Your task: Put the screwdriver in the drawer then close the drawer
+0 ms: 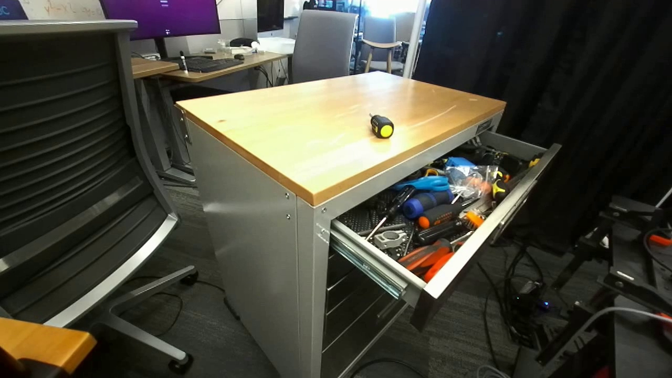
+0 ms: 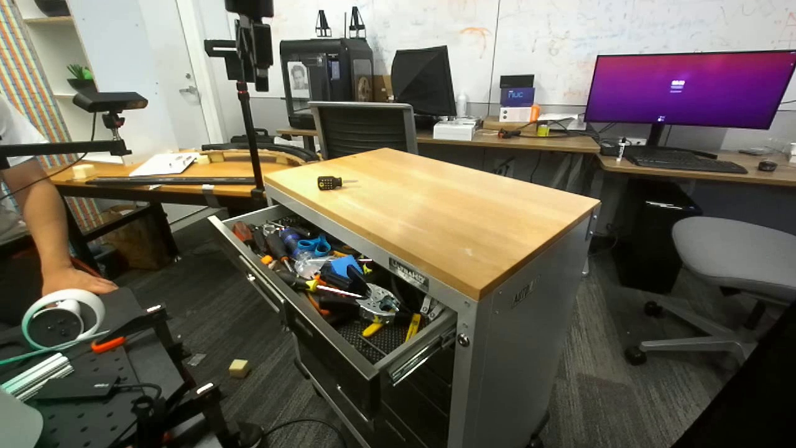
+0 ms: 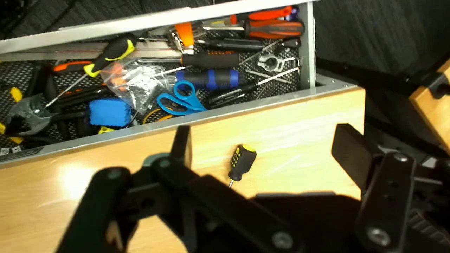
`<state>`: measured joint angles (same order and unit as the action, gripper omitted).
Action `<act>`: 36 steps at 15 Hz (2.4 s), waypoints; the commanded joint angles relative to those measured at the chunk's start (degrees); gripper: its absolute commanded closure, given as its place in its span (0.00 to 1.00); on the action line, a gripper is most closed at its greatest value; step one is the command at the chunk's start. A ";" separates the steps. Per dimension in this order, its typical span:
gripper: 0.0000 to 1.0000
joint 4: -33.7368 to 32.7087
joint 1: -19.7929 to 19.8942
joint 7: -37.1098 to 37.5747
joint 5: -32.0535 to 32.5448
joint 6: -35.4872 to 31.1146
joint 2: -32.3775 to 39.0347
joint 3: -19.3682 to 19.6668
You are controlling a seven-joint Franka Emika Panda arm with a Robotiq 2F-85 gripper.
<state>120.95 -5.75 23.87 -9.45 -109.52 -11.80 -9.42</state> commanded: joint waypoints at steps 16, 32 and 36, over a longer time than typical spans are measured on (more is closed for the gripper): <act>0.00 -19.69 -10.01 43.16 23.94 -18.70 37.20 5.79; 0.59 -19.04 -11.37 43.19 23.34 -14.13 36.76 8.47; 0.39 -19.04 -11.90 43.40 23.43 -13.50 35.76 8.19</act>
<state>100.61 -16.42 65.66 13.19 -124.41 26.37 -1.64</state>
